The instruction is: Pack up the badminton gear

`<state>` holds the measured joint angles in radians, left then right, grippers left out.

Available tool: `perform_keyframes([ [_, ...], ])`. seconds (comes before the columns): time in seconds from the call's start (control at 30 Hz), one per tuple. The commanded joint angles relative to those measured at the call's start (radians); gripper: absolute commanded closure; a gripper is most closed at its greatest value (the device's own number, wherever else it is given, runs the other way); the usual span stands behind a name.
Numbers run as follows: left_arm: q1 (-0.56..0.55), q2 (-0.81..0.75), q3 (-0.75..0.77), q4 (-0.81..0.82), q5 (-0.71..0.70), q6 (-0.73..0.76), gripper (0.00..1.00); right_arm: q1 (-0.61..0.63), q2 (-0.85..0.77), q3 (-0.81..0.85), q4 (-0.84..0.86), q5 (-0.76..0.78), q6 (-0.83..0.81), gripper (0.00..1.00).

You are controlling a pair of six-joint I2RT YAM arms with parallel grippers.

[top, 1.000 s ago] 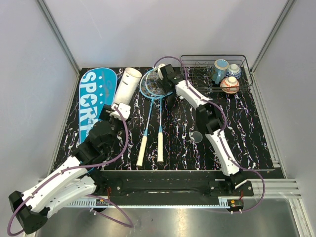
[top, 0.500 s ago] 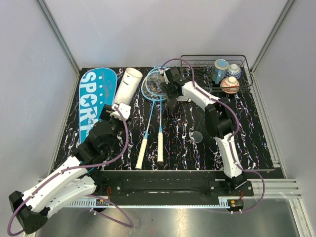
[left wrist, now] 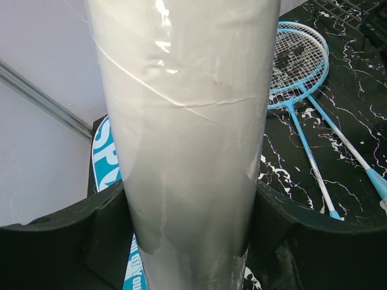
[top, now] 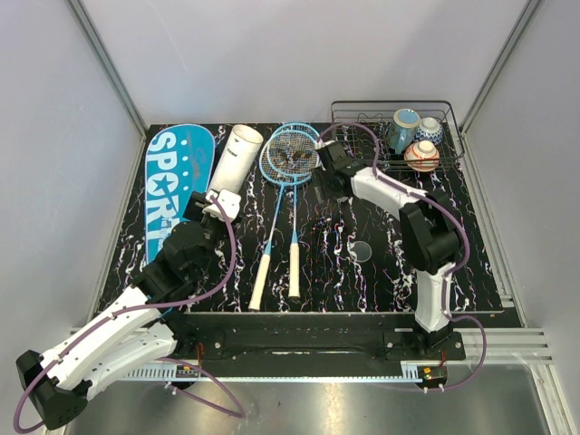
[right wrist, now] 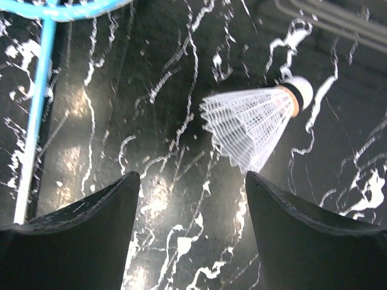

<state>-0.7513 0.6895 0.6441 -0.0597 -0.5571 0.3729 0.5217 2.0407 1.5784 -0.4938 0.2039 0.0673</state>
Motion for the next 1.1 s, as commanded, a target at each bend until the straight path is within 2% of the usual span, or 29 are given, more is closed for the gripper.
perform_keyframes([
  [0.0, 0.001, -0.001, 0.026, 0.063, 0.02, -0.006, 0.81, 0.011, -0.14, -0.122, 0.191, 0.077, 0.049, 0.23],
  [0.2, 0.003, 0.005, 0.026, 0.041, 0.023, -0.006, 0.81, 0.011, -0.212, -0.267, 0.349, 0.199, 0.026, 0.22],
  [0.37, 0.001, 0.007, 0.026, 0.046, 0.025, -0.005, 0.8, 0.009, -0.195, -0.333, 0.438, 0.277, -0.01, 0.22],
  [0.47, 0.003, 0.015, 0.028, 0.047, 0.029, -0.009, 0.8, 0.011, -0.16, -0.356, 0.543, 0.302, -0.049, 0.29],
  [0.53, 0.003, 0.019, 0.026, 0.046, 0.031, -0.009, 0.8, 0.009, -0.14, -0.365, 0.611, 0.307, -0.063, 0.38],
  [0.63, 0.001, 0.021, 0.029, 0.043, 0.036, -0.014, 0.8, 0.011, -0.093, -0.356, 0.676, 0.336, -0.063, 0.44],
  [0.7, 0.001, 0.018, 0.028, 0.043, 0.036, -0.011, 0.8, 0.011, -0.033, -0.319, 0.666, 0.348, -0.099, 0.48],
  [0.8, 0.003, 0.015, 0.026, 0.043, 0.026, -0.008, 0.8, 0.011, 0.019, -0.25, 0.609, 0.419, -0.101, 0.64],
  [0.97, 0.001, 0.013, 0.019, 0.049, 0.01, 0.001, 0.8, 0.027, -0.062, -0.307, 0.632, 0.428, -0.087, 0.89],
  [1.07, 0.001, 0.018, 0.02, 0.049, 0.026, -0.002, 0.8, 0.073, -0.156, -0.333, 0.586, 0.37, -0.045, 0.95],
])
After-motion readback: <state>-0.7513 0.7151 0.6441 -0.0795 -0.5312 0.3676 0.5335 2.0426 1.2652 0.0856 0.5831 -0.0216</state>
